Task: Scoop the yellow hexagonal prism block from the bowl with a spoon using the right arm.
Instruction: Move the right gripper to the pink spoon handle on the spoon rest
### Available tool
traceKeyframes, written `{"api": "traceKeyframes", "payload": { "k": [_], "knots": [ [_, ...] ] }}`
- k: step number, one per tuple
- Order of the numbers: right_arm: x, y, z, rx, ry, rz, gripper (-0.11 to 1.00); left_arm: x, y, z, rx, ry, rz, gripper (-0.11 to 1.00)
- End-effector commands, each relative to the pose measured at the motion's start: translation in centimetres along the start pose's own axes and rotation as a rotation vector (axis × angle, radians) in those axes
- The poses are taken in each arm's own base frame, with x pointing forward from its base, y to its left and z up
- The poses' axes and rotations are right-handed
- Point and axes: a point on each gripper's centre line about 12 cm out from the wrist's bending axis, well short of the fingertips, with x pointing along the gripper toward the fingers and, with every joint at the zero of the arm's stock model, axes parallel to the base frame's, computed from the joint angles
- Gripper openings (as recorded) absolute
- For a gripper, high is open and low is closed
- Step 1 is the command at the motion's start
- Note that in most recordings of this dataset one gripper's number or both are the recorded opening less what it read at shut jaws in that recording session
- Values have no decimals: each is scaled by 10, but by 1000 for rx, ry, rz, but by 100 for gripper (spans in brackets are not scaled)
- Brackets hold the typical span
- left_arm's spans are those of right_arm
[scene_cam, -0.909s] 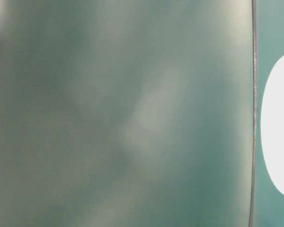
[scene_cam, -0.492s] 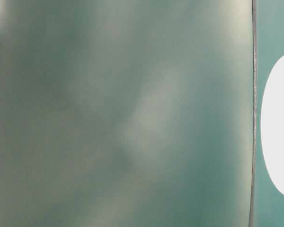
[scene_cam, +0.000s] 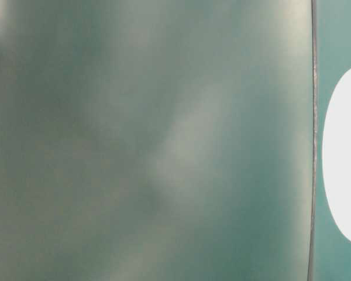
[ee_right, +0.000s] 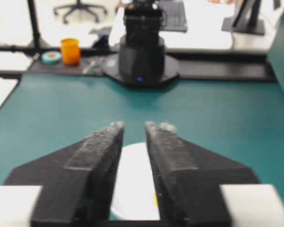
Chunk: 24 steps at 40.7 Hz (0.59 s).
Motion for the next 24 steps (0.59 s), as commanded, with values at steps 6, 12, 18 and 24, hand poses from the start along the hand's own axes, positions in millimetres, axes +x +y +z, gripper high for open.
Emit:
{"api": "traceKeyframes", "payload": {
  "k": [6,12,18,24],
  "knots": [
    [7,-1,-1,31,17,-8,51,3,0,10,4,-25,-2,-1],
    [11,-1,-10,67,40,-13,55,3,0,9,4,-22,-2,-1],
    [18,1,-22,87,65,-2,55,3,0,9,4,-22,-2,-1],
    [27,6,-39,99,78,12,55,4,0,9,4,-18,-2,-1]
  ]
}}
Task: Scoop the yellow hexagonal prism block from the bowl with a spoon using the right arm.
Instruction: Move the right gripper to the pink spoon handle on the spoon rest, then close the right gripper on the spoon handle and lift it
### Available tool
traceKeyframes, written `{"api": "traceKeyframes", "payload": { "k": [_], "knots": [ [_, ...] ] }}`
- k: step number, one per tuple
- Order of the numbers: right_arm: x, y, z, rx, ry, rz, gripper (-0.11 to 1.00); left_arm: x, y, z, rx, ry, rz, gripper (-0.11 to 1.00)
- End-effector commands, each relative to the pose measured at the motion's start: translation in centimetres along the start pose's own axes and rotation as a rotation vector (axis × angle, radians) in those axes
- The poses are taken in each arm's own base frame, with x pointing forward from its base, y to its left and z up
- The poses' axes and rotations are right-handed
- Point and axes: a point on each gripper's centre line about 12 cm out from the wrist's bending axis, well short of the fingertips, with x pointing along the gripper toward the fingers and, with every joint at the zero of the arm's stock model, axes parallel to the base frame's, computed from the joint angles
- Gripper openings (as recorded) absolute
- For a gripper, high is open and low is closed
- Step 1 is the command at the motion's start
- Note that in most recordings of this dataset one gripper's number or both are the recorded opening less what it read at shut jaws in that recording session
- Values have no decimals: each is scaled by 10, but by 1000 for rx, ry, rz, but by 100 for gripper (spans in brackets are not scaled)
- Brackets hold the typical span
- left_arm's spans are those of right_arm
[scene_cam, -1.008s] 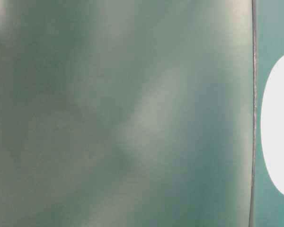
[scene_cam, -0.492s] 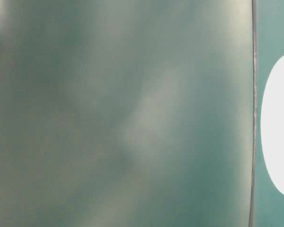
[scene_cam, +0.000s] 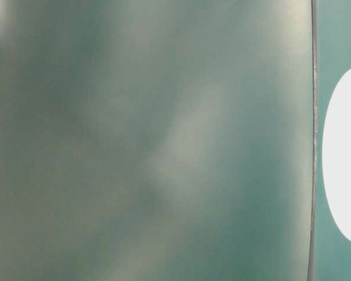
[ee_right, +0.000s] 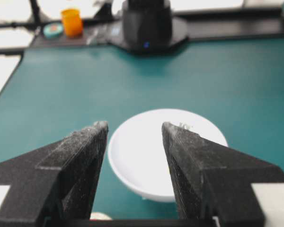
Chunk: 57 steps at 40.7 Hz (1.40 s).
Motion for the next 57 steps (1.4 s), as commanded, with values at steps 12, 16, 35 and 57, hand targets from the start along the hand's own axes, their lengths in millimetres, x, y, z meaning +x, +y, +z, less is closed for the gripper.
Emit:
{"api": "traceKeyframes", "payload": {
  "k": [12,16,35,57],
  "knots": [
    [21,7,-46,9,-9,34,55,3,0,9,4,-22,-2,-1],
    [23,10,-60,20,-5,41,55,3,0,9,4,-22,-2,-1],
    [32,38,-116,71,69,56,55,3,0,8,4,-18,-2,-1],
    [29,57,-165,47,157,3,55,4,0,7,4,-11,-2,-1]
  ]
}}
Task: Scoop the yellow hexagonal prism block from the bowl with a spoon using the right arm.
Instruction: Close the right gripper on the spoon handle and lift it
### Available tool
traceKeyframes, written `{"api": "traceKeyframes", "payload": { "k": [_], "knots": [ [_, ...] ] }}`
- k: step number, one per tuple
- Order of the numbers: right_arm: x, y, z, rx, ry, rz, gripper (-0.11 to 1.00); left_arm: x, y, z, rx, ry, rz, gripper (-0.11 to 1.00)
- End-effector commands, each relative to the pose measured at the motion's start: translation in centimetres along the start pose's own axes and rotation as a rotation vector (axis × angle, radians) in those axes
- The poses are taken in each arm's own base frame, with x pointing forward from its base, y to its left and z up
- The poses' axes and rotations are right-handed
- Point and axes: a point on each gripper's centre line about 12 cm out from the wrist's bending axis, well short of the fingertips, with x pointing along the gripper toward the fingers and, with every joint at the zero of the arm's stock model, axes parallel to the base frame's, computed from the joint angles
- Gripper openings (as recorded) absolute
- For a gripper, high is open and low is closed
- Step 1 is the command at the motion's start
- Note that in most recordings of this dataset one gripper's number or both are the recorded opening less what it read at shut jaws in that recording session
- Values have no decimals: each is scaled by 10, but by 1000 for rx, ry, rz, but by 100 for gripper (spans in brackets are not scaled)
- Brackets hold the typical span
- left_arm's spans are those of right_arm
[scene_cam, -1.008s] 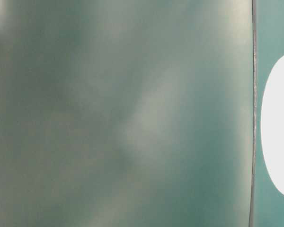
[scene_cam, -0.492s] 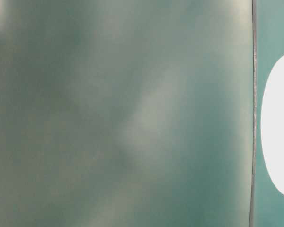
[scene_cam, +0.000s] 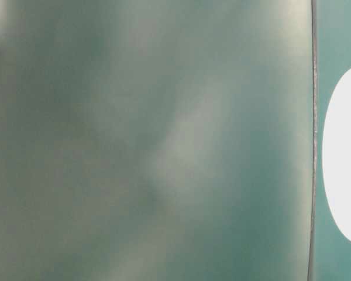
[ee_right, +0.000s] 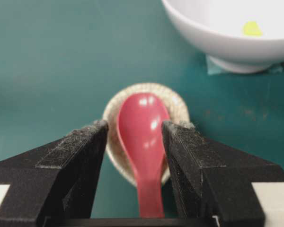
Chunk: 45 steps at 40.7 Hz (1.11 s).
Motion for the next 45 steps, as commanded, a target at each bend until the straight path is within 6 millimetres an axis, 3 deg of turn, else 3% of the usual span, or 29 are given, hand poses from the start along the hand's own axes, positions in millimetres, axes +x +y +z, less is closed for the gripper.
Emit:
{"api": "traceKeyframes", "payload": {
  "k": [1,26,45],
  "knots": [
    [0,3,0,5,-11,7,54,3,0,9,3,-18,0,-1],
    [-8,-7,-20,2,64,-21,54,3,0,8,5,-17,-1,-1],
    [-10,-5,-23,-2,76,-13,51,3,0,8,3,-17,-2,-1]
  ]
}}
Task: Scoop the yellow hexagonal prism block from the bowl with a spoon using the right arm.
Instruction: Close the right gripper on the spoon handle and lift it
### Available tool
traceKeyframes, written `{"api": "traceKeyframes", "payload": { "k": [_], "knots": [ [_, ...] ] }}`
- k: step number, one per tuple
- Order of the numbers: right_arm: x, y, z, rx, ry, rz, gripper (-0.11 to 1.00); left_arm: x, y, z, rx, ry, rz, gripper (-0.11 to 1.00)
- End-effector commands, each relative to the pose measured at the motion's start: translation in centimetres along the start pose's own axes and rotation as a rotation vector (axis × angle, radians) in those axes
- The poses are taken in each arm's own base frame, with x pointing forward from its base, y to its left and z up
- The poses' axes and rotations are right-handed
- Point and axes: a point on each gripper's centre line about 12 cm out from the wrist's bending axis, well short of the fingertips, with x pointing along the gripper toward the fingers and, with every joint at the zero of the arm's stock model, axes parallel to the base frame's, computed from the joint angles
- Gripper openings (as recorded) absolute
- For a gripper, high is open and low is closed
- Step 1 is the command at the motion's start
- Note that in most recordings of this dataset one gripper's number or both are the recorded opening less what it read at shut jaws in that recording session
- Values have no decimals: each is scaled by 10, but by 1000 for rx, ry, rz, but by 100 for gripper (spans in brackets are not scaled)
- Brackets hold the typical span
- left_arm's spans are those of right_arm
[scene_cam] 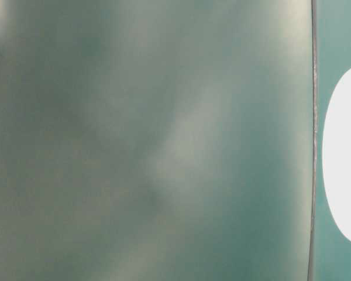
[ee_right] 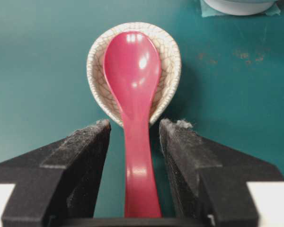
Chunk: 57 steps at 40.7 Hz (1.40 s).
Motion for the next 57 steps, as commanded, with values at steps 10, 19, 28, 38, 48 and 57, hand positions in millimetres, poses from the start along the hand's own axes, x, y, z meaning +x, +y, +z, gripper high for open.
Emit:
{"api": "traceKeyframes", "payload": {
  "k": [10,19,28,38,48,57],
  "knots": [
    [-1,1,2,2,-13,4,43,3,-1,8,4,-20,-4,-1],
    [-2,0,2,-3,-13,3,32,3,-1,8,4,-20,-4,-1],
    [-4,0,8,1,-50,8,24,3,-1,8,3,-20,-3,-1],
    [-12,2,30,29,-127,30,24,3,-1,6,6,1,-4,-1],
    [-16,4,60,20,-199,35,24,3,-1,2,3,38,-4,-1],
    [-17,2,91,20,-204,26,24,3,-1,3,4,32,-4,-1]
  ]
}}
